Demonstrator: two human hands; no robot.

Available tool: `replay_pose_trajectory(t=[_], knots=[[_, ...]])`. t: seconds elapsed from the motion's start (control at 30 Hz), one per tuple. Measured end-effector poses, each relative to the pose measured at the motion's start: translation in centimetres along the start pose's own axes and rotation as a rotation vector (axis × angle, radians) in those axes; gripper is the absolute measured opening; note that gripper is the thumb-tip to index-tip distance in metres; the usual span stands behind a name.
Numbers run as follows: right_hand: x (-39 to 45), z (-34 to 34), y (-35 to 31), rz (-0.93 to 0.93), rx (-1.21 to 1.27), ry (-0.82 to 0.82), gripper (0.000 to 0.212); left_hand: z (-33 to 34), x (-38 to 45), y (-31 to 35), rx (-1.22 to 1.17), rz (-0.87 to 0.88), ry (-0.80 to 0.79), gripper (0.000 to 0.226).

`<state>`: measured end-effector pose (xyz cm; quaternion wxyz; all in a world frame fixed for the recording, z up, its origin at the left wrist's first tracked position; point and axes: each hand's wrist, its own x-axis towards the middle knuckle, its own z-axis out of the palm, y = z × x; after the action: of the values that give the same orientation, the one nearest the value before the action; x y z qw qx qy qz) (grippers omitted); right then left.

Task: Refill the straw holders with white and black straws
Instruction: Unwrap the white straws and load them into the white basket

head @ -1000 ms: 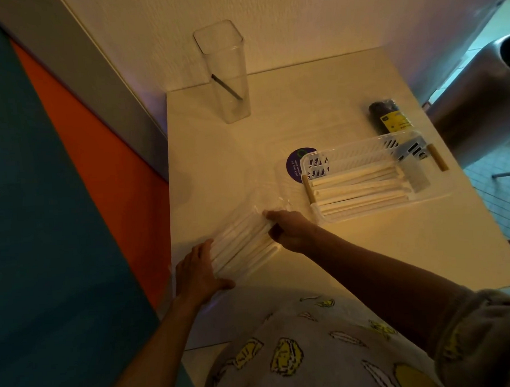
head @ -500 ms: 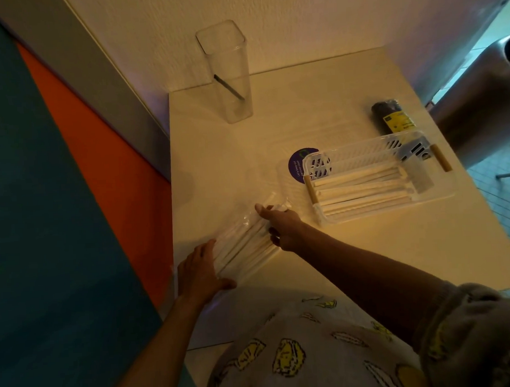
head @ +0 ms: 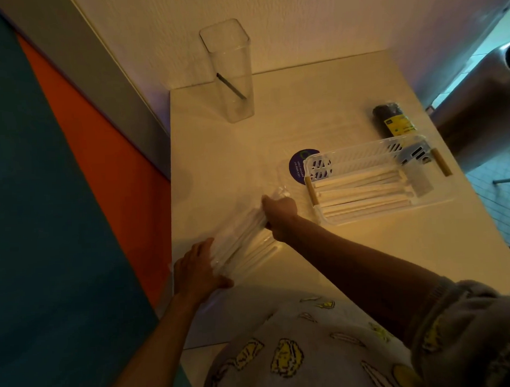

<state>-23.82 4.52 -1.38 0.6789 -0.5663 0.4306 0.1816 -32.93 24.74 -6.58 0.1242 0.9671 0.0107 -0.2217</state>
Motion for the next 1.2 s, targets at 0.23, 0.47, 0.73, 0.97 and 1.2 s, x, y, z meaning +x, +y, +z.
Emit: replay_pose_trajectory(t=[0.23,0.47,0.73,0.97,1.2], knots=[[-0.6,-0.1,-2.7,-0.201,-0.088,0.118,0.016,-0.1,-0.1,-0.8,-0.031,0.025,0.022,0.120],[-2.7,-0.7,-6.2,-0.476,-0.144,0.026,0.016,-0.1,-0.1,-0.9,-0.028,-0.003,0.006,0.119],[-4.0,-1.9,-10.1,-0.618,-0.109,-0.003,0.019,-0.2,-0.2,-0.7,-0.043,-0.022,-0.006,0.120],[-4.2,-4.0,-14.2,-0.648,0.049,-0.036,0.011,-0.2,0.0,-0.6,-0.075,-0.036,-0.030,0.123],[-3.3,-8.7,-15.3,-0.589,0.240,-0.037,0.006,0.0,0.3,-0.2,-0.075,-0.050,-0.026,0.123]])
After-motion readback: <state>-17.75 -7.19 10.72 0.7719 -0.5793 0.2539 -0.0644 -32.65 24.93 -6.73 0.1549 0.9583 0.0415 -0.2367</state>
